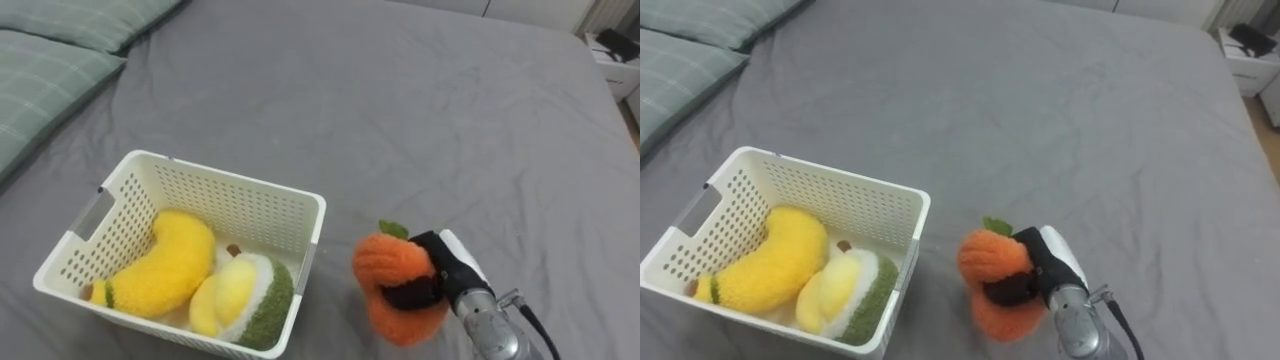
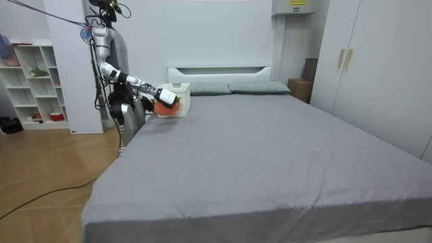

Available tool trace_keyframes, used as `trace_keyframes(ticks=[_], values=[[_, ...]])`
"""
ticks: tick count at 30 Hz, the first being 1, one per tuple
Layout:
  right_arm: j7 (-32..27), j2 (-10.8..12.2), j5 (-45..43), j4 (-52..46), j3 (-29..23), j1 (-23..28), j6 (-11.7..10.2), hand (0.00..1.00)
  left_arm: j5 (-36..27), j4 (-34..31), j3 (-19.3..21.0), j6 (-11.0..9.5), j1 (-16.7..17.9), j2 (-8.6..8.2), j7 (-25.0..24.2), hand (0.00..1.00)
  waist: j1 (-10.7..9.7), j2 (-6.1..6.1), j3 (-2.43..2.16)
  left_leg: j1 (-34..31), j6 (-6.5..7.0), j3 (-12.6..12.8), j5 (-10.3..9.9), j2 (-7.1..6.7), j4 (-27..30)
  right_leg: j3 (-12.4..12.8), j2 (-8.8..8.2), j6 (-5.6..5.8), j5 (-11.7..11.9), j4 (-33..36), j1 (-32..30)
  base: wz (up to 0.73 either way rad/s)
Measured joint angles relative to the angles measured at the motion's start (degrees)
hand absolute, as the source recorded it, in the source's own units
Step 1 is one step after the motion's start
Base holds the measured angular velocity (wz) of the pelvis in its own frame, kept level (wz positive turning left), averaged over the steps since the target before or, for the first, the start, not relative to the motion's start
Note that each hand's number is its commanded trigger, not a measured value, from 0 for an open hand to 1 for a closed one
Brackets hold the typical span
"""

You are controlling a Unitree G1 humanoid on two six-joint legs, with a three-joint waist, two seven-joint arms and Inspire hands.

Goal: Collect toys from the bed

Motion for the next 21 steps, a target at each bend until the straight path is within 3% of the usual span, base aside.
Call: trace_keyframes(ticks=[3,9,21], values=[[-0.1,-0.19,0.24,-2.92,-0.06,0.01,0.02,1.0,0.17,-0.09,0.53,-0.04,0.19,0.02,0.01,0.0,0.07,0.29,0.13,0.39,0.01,0.03,0.0,-0.01,-0.03,-0.05,0.01,0.01,-0.01,0.0,0.25,0.0],[-0.55,-0.73,0.28,-8.46,-2.3,-0.39,-0.04,1.0,0.95,-1.04,1.76,-0.18,0.33,0.07,0.17,0.0,0.28,0.03,-0.08,0.68,0.0,0.02,0.0,-0.01,-0.11,-0.2,0.04,0.02,-0.01,-0.01,0.52,0.0],[-1.53,-1.73,0.26,-12.43,-2.28,-6.8,0.1,1.0,0.95,-0.68,2.01,0.33,0.32,0.09,1.03,0.0,1.61,-0.41,-0.27,0.13,0.0,-0.1,0.0,-0.02,-0.17,-0.34,0.0,0.02,-0.01,0.04,0.19,0.0]])
